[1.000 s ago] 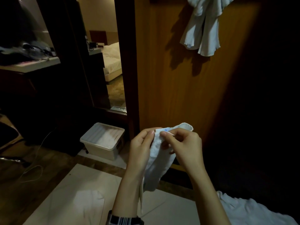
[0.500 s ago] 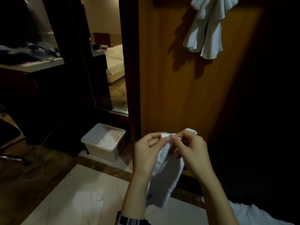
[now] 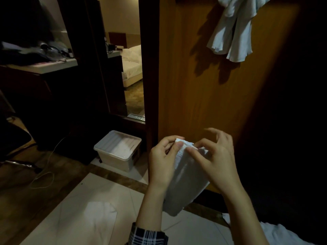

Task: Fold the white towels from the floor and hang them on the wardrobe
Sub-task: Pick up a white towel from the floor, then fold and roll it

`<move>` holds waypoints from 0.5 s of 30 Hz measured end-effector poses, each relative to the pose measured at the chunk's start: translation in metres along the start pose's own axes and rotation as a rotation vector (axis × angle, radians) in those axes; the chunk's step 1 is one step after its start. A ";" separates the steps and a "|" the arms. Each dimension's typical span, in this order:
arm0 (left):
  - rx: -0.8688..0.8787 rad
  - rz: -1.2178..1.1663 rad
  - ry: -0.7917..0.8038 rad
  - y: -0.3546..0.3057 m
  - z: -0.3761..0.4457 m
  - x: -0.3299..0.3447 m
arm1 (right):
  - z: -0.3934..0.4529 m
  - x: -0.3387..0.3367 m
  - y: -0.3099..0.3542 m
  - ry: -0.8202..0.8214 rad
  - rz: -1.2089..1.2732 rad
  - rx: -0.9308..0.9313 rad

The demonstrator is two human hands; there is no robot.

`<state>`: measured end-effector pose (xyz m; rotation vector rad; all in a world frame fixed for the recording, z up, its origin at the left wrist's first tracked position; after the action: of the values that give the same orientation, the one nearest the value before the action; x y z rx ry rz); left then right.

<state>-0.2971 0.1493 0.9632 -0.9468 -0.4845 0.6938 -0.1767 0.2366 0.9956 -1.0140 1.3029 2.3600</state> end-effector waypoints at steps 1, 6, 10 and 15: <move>-0.004 -0.009 -0.005 0.001 0.000 -0.002 | -0.001 0.002 0.003 0.033 0.000 -0.031; -0.026 -0.037 -0.048 0.006 0.000 -0.013 | 0.001 0.011 -0.003 0.170 0.190 0.013; -0.031 -0.007 -0.128 0.012 0.001 -0.032 | 0.002 0.020 -0.016 0.266 0.201 0.069; -0.035 0.001 -0.193 0.019 -0.001 -0.045 | 0.002 0.031 -0.037 0.353 0.202 0.169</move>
<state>-0.3339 0.1240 0.9425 -0.9166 -0.6686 0.7837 -0.1805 0.2561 0.9512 -1.3444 1.7752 2.2262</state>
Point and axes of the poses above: each hand's wrist, its own z-axis towards the middle knuckle, its own x-axis out of the palm, y = z × x, the point moved 10 cm from there along z, towards the middle knuckle, and after that the axes turned 13 degrees about x, right-handed, at the moved point
